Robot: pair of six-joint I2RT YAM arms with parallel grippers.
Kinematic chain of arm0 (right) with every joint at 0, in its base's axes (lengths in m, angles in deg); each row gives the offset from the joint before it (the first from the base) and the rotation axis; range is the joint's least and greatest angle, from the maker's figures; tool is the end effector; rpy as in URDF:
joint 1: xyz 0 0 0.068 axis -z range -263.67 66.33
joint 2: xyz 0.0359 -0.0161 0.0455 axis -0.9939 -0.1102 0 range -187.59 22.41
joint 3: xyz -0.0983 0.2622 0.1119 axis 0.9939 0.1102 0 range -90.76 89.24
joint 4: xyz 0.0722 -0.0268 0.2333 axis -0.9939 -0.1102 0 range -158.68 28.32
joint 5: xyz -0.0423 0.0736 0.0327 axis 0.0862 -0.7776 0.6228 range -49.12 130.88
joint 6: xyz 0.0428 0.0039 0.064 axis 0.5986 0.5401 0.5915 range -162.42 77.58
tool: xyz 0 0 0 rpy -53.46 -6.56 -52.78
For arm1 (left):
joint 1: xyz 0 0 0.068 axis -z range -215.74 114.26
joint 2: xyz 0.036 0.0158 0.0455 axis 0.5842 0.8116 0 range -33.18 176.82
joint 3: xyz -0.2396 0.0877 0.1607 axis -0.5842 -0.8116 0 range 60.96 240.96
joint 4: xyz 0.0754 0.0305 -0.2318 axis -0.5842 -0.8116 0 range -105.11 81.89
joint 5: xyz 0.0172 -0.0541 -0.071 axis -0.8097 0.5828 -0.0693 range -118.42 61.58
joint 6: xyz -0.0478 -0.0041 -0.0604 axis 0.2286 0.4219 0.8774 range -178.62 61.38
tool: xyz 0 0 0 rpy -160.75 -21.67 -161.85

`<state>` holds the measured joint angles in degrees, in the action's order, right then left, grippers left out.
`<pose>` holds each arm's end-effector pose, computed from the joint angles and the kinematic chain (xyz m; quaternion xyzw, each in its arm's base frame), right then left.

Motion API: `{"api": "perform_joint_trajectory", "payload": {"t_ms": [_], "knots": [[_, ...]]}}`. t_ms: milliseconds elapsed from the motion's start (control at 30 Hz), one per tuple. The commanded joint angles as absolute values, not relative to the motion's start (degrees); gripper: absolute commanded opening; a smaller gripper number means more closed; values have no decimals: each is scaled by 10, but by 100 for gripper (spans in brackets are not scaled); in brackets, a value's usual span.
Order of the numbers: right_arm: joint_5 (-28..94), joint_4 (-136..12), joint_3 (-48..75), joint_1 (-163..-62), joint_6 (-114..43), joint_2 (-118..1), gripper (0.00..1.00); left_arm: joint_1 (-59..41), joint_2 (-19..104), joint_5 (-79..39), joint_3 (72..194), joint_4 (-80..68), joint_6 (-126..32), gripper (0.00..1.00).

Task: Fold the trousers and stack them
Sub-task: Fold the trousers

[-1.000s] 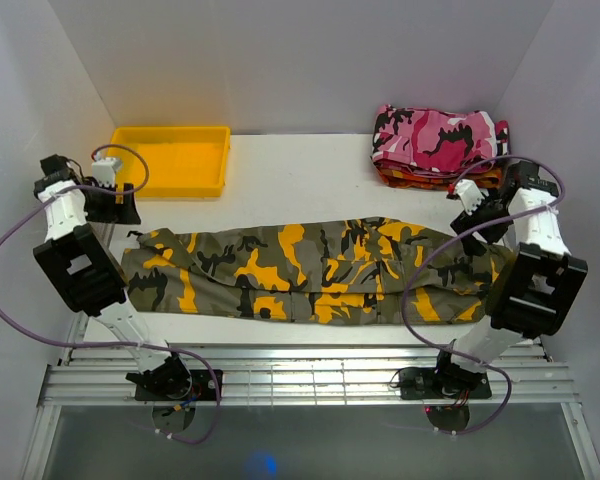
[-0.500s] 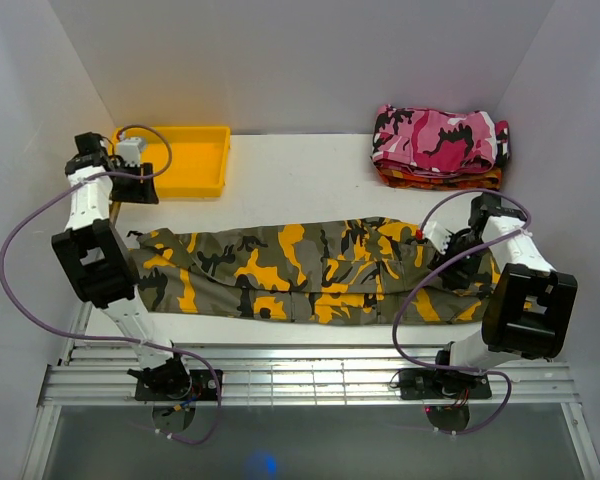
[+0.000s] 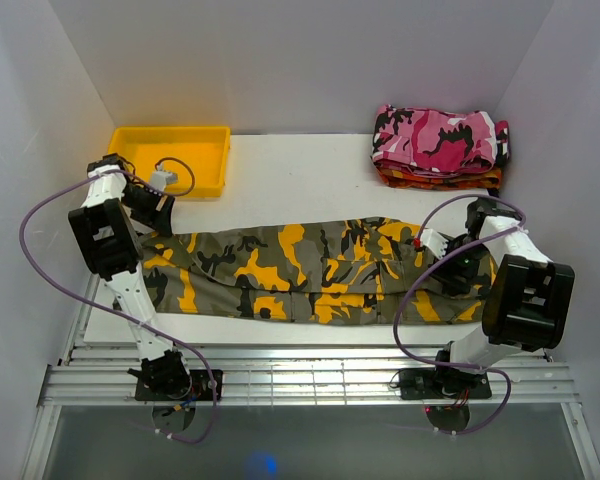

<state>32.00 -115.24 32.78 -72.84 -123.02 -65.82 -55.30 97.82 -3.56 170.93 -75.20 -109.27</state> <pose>0.2452 -0.0366 0.1995 -0.5723 0.8154 0.0249 0.0838 0.4347 0.1251 0.1757 0.2651 0.9397 -0.1669 0.1369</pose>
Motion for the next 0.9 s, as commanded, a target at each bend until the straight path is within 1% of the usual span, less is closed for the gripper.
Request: {"api": "perform_joint_trajectory", "payload": {"t_ms": [0,133,167,233,267,300,367,400,433,467,500,533,633,700,733,767,867], "knots": [[328,-1182,314,-729,-1257,-657,77,-553,964,-11,1731,-796,-1153,78],[332,-1181,311,-729,-1258,-657,77,-553,964,19,1716,-823,-1166,64],[334,-1181,311,-729,-1257,-657,77,-556,961,36,1715,-821,-1164,54],[333,-1184,308,-729,-1257,-658,77,-560,951,56,1714,-817,-1157,49],[334,-1184,308,-729,-1256,-657,76,-561,945,65,1713,-812,-1157,43],[335,-1182,308,-729,-1256,-657,75,-563,933,75,1710,-807,-1157,40],[333,-1180,307,-729,-1252,-657,75,-567,919,80,1699,-790,-1154,34],[331,-1178,308,-729,-1251,-657,75,-569,913,89,1699,-790,-1158,25],[331,-1176,309,-729,-1248,-656,75,-572,903,93,1699,-790,-1160,17],[329,-1171,311,-729,-1246,-654,75,-576,897,98,1698,-790,-1163,13],[331,-1160,312,-729,-1244,-652,75,-579,892,101,1697,-790,-1167,6],[331,-1157,313,-729,-1242,-651,75,-586,880,101,1692,-789,-1167,0],[331,-1155,311,-729,-1236,-649,76,-604,857,122,1680,-795,-1186,0],[331,-1153,312,-729,-1236,-643,76,-630,818,136,1650,-799,-1207,0],[331,-1152,312,-729,-1236,-643,76,-639,802,143,1636,-802,-1241,0],[331,-1153,311,-729,-1236,-640,76,-656,767,159,1599,-804,-1260,0],[321,-1178,306,-729,-1244,-640,76,-683,719,175,1536,-809,-1336,0]]}}
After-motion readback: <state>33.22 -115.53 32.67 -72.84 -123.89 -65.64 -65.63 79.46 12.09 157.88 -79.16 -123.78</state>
